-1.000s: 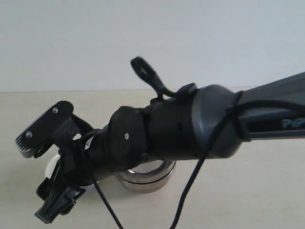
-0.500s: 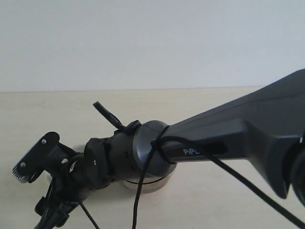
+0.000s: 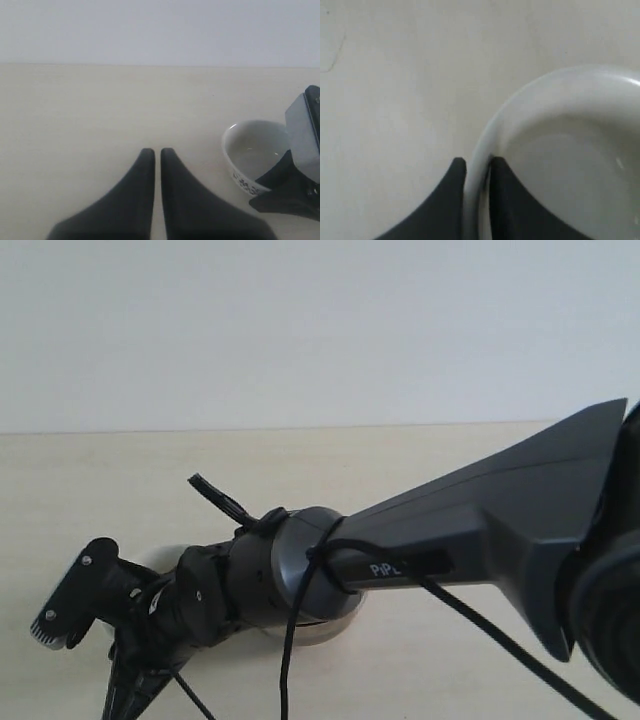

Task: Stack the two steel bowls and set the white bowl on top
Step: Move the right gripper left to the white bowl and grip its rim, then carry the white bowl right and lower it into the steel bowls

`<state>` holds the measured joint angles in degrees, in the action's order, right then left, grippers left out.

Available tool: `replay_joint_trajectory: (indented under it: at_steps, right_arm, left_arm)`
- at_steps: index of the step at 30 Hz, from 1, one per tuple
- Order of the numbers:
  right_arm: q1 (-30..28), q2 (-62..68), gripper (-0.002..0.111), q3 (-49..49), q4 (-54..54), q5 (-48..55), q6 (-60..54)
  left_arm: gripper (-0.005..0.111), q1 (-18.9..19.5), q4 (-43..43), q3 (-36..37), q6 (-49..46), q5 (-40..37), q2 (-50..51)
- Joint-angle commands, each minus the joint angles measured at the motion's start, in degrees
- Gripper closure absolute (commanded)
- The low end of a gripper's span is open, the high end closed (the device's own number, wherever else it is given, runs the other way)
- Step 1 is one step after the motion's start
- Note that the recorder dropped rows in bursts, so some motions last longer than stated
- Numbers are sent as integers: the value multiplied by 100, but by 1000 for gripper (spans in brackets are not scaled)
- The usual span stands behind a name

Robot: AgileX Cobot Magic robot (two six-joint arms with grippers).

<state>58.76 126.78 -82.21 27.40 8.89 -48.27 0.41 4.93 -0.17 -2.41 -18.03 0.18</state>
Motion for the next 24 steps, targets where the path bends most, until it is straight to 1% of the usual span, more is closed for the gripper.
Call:
replay_joint_trajectory:
  at_steps: [1, 5, 13, 17, 19, 21, 24]
  right_arm:
    - [3, -61, 108, -24, -24, 75, -144]
    - [14, -200, 108, -72, -38, 118, -194]
    - [64, -743, 108, -468, -132, 701, -247]
    - [54, -1133, 108, -476, -320, 950, -241]
    - [30, -1328, 108, -476, -541, 1170, 9]
    - [8, -1525, 108, -476, -1003, 1383, 452]
    - [-78, -1757, 108, -476, -2381, 1738, 1870]
  left_arm:
    - [103, -29, 0, 17, 27, 43, -18]
    - [103, -29, 0, 17, 27, 43, -18]
    - [103, -29, 0, 17, 27, 43, -18]
    - [103, -29, 0, 17, 27, 43, -18]
    - [103, -29, 0, 17, 27, 43, -18]
    - [103, -29, 0, 17, 27, 43, -18]
    - [103, -29, 0, 17, 27, 43, -18]
